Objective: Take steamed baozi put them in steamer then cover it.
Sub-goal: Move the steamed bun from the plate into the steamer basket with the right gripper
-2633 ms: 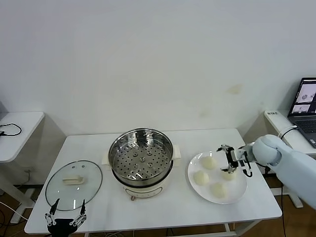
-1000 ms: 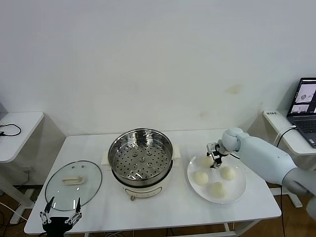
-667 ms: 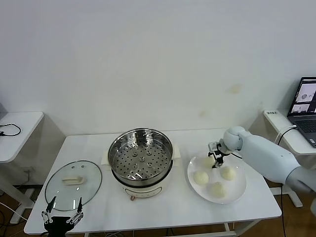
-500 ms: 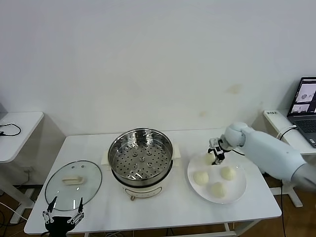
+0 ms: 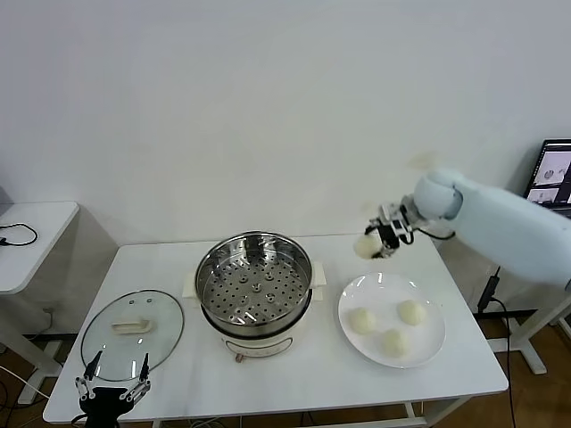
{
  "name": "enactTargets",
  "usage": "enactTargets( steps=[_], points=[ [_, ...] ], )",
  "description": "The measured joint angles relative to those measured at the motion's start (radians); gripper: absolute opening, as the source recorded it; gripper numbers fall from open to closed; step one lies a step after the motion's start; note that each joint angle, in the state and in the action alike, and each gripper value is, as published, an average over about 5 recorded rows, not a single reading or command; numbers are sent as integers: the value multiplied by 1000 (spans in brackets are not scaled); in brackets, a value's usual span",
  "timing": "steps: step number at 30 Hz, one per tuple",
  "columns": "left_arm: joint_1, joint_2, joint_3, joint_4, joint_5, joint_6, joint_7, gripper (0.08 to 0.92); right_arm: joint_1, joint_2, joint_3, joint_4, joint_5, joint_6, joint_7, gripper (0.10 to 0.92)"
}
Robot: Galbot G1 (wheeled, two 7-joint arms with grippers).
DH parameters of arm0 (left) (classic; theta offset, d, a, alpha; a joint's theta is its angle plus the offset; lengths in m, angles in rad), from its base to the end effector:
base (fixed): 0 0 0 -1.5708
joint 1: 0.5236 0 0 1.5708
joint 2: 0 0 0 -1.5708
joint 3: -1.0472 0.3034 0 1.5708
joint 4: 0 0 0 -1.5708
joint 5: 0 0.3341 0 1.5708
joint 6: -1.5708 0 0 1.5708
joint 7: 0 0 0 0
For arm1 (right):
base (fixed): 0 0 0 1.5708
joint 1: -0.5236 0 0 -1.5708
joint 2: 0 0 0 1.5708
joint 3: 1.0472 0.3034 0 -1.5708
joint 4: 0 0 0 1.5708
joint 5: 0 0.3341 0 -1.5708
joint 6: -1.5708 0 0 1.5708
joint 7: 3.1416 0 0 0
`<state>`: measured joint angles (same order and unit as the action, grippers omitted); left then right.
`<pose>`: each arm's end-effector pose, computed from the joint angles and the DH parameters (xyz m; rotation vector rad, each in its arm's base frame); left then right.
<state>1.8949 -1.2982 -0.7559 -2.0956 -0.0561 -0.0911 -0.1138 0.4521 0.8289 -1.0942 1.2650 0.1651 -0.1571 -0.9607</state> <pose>0.1014 0.1007 -0.2858 0.1679 -2.9221 -0.4619 0.5105 -0.0384 -0.0516 1.3834 -1.5708 1.6477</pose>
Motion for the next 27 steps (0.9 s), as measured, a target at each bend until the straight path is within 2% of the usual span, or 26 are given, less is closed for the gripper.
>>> enactTargets(
  steps=[8,14,21,27],
  points=[
    [-3,2,-1,-3,-15,1,-1,823,121,130,-87,7,107,31,38,628],
    [-2,-3,-2,-17,-19,7,2,823,146,265,-141,-16,128,78,63,628],
    [-4,-5,-12,-42,-26,18,7,823,129,417,-188,-82,64,186,77,628],
    [-5,-9,-15,-50,-28,19,8,823,85,523,-206,-166,-47,300,97,630]
  ],
)
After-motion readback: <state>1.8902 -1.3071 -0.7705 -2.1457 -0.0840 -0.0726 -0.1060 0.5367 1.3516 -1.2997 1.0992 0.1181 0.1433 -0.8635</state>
